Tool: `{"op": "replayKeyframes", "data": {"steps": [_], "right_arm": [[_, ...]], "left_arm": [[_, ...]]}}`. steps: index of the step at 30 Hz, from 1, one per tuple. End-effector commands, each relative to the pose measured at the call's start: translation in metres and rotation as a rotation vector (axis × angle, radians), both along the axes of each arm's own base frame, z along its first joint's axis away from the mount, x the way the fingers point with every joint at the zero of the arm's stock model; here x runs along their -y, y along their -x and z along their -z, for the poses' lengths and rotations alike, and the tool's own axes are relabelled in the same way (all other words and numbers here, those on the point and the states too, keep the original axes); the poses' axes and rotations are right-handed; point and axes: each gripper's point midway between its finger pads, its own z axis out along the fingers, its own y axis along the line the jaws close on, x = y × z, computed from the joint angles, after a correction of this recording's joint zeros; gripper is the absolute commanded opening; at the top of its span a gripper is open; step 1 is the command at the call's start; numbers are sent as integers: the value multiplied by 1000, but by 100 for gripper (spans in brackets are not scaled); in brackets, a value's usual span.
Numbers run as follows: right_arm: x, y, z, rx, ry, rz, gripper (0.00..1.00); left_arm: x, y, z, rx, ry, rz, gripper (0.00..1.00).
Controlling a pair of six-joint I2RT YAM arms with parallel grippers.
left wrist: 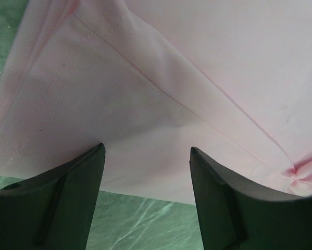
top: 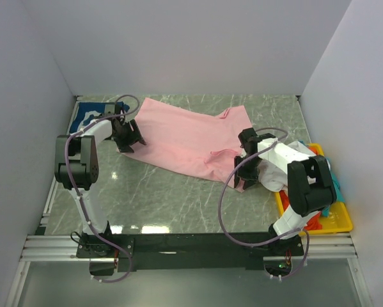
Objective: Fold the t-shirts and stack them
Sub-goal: Fold the tshirt
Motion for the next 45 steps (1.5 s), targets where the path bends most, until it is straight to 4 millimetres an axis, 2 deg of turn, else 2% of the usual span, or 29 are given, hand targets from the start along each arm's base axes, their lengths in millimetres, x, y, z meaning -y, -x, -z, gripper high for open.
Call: {"op": "replayKeyframes", "data": {"steps": [1,8,11,12,13,16,17,21,26,29,31,32,33,36,39,40,42,43,45], "right_arm": [[-3,-12,9,27,-13,8,47],[6,-8,23,-22,48,4,45],[9,-5,23,-32,63,0,39],[11,-4,23,-33,75,1,36],[13,-3,23,-35,85,-1,27],[19,3,19,-49,111,-11,12],[20,3,18,-49,114,-15,10],[22,8,15,-65,122,-25,6],[30,17,9,-93,157,-40,5],[35,19,6,-100,183,-48,6],[35,21,5,-109,180,-53,13],[34,20,3,-110,173,-54,18],[33,19,1,-105,168,-54,30],[28,13,-11,-87,143,-53,45],[21,2,-34,-31,107,-59,50],[18,-6,-44,-6,96,-65,50],[10,-13,-57,26,59,-74,50],[4,-23,-66,61,34,-83,50],[-8,-32,-72,88,-11,-98,49]], "left_arm": [[-4,-7,-9,46,-25,9,71],[-7,-8,-1,36,-43,12,72],[-10,-9,4,28,-59,10,72],[-11,-9,5,28,-61,9,72],[-13,-10,7,25,-65,4,72],[-18,-11,12,20,-80,3,72],[-20,-13,12,25,-89,0,72],[-24,-16,14,34,-116,12,72],[-31,-16,15,42,-162,23,73],[-33,-14,18,40,-177,31,73],[-30,-13,16,48,-156,32,73],[-28,-14,14,55,-145,32,73],[-24,-14,11,61,-130,36,73],[-17,-19,-5,97,-94,30,74],[-8,-26,-27,139,-48,22,76],[-4,-31,-40,170,-36,24,77],[2,-34,-51,189,-20,29,77],[4,-39,-63,215,-13,25,78],[11,-43,-73,240,11,26,78]]}}
